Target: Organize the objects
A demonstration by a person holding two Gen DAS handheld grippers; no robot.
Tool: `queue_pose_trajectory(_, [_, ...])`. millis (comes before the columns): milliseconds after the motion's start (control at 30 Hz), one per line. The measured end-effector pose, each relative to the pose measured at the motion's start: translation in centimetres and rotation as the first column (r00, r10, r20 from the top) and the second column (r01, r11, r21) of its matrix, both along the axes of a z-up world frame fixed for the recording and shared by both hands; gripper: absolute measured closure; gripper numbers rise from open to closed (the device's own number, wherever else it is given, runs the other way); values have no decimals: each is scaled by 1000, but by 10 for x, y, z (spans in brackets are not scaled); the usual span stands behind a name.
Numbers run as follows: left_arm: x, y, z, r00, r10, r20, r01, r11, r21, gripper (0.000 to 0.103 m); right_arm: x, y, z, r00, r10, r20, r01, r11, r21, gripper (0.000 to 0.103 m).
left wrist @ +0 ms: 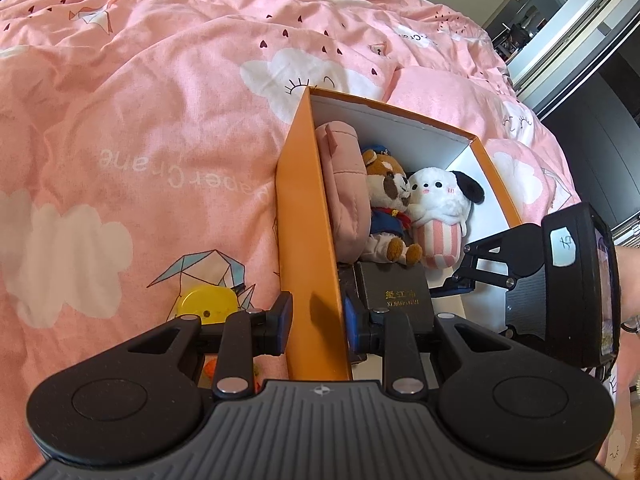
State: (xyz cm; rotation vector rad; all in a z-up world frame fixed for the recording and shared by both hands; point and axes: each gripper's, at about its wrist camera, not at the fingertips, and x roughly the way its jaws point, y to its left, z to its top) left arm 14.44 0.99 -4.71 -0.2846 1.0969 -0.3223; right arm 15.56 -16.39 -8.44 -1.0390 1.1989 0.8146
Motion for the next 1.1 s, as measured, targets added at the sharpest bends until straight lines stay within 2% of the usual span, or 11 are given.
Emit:
queue_pose_trajectory(133, [0, 0, 0, 1000, -1, 0, 1, 1000, 0, 73, -4, -1, 0, 999, 15, 28, -16, 1000, 10, 59])
queue_pose_trajectory(233, [-3, -1, 2, 1000, -3, 15, 3, 1000, 11, 73, -5, 1, 5, 998, -15, 55, 13, 1000, 26, 45])
queue_pose_trajectory(333, [-8, -3, 8, 999, -3, 46, 1, 999, 32, 68, -4, 1, 15, 996, -64, 55, 61, 997, 55, 42])
queue_pose_trajectory(467, [-18, -4, 18, 996, 1, 88, -6, 999, 52, 67, -6, 0, 33, 976, -186, 115, 175, 980, 98, 39])
queue_pose_trajectory(600, [-30, -6, 27, 992, -2, 126, -10, 995, 97, 65, -20, -9, 66, 928, -352, 125, 306, 908, 288, 38])
queue_pose_trajectory(633, [-33, -6, 28, 991, -5, 132, -10, 994, 108, 65, -38, -16, 67, 913, -387, 130, 328, 885, 330, 37])
queue_pose_trajectory(733, [-41, -7, 31, 989, -3, 150, -16, 992, 127, 65, -45, -19, 87, 872, -468, 144, 366, 818, 444, 36])
queue_pose_trajectory(767, [-43, -7, 32, 988, -4, 155, -16, 991, 130, 65, -42, -19, 77, 862, -483, 152, 363, 799, 480, 36])
queue_pose_trajectory(933, [-54, 0, 32, 984, 19, 175, -42, 991, 126, 65, -53, 4, 83, 824, -532, 196, 342, 742, 576, 36])
queue_pose_trajectory(1000, [-57, 6, 31, 982, 37, 185, -60, 991, 121, 65, -46, 11, 74, 816, -540, 206, 331, 730, 599, 35])
queue_pose_trajectory(1100, [-60, 14, 32, 978, 57, 202, -84, 988, 129, 66, -49, 20, 80, 810, -554, 194, 328, 701, 633, 31])
